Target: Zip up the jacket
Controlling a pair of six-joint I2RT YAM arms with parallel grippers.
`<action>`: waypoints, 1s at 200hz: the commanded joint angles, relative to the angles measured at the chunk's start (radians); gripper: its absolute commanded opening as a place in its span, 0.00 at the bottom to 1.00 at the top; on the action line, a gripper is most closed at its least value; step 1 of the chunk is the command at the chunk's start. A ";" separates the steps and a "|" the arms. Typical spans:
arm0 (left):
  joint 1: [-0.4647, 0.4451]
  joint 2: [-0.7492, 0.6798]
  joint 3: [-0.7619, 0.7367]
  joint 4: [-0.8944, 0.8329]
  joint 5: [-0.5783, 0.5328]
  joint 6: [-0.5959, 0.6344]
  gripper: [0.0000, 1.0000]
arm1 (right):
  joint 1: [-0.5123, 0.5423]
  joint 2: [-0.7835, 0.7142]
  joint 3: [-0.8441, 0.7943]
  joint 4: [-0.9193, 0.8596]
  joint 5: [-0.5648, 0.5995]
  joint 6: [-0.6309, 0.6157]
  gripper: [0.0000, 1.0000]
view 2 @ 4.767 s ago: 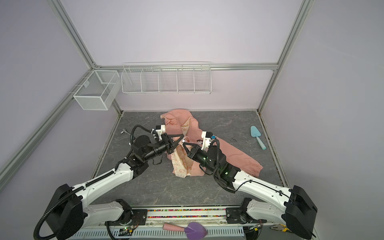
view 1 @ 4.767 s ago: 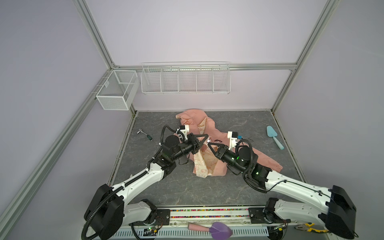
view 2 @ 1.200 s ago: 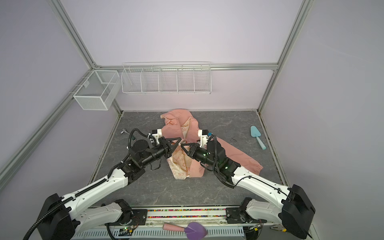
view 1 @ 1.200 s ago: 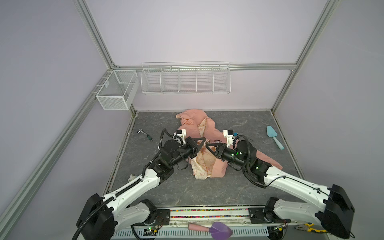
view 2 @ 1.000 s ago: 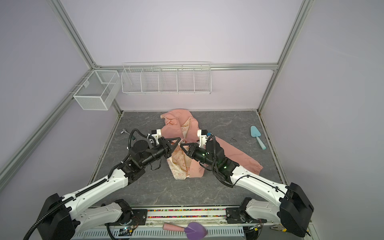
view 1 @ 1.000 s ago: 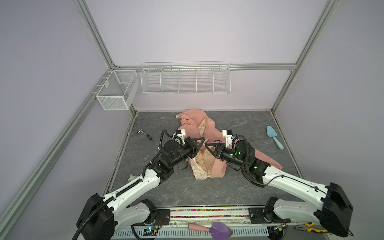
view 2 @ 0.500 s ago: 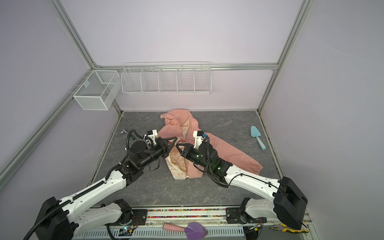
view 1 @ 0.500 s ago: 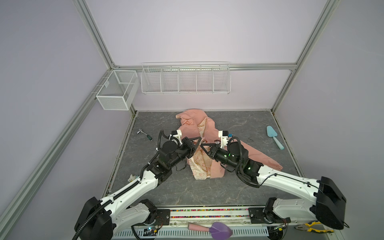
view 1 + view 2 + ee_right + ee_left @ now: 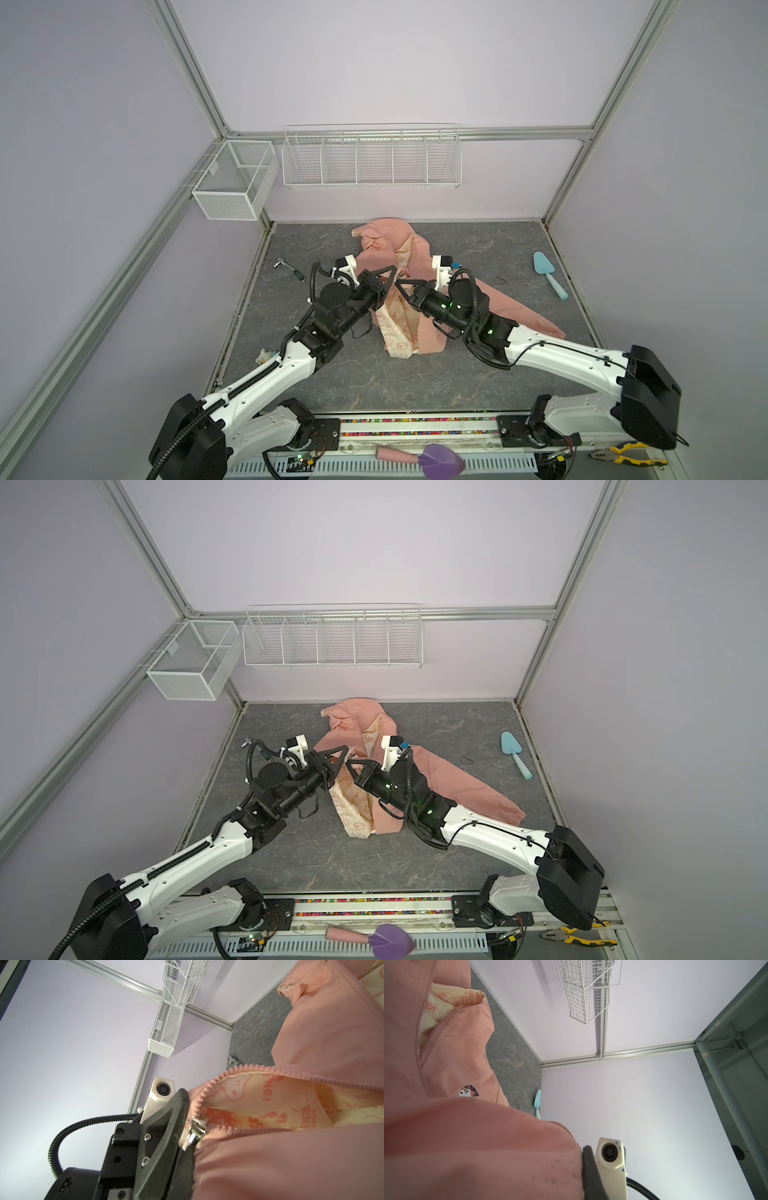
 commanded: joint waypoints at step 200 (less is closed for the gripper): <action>-0.024 -0.046 -0.085 0.008 0.082 0.049 0.00 | -0.069 -0.365 0.064 -0.720 -0.285 -0.444 0.58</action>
